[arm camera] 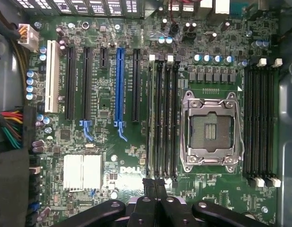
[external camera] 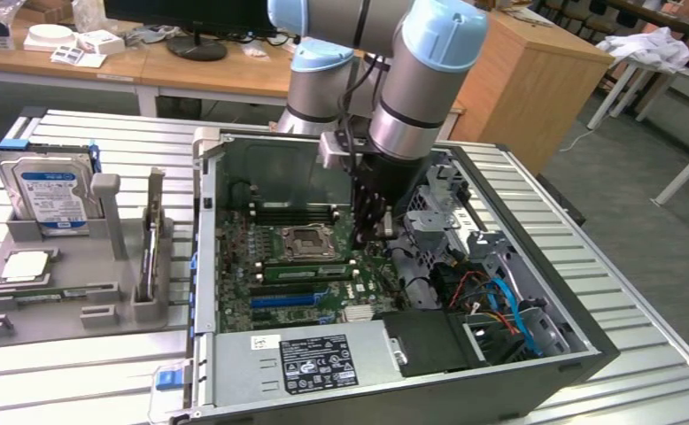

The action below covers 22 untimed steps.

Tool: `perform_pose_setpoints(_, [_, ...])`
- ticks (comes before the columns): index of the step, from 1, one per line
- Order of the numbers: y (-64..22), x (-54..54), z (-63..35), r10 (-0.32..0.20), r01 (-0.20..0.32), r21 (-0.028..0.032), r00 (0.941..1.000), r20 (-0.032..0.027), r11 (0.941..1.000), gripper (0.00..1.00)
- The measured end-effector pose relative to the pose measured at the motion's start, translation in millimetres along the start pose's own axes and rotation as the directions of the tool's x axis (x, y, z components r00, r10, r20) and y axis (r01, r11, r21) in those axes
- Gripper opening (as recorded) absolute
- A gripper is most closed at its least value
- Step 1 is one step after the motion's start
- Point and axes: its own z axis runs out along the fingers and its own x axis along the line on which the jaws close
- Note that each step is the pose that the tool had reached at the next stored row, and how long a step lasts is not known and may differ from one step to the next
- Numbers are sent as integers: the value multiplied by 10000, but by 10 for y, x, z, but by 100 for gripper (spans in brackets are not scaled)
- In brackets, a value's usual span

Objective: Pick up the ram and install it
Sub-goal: 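Press down the ram until it locks into place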

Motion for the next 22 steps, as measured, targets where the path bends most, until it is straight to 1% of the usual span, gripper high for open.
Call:
perform_pose_setpoints(4, [-1,1,41,16,-16,0,10000,10,10000,11])
perform_pose_setpoints(11, [-1,20,41,16,-16,0,10000,12,10000,11])
perform_pose_setpoints(13, [-1,20,46,16,-16,2,10000,23,10000,11])
perform_pose_setpoints(22, [-5,24,163,15,-15,1,10000,31,10000,11])
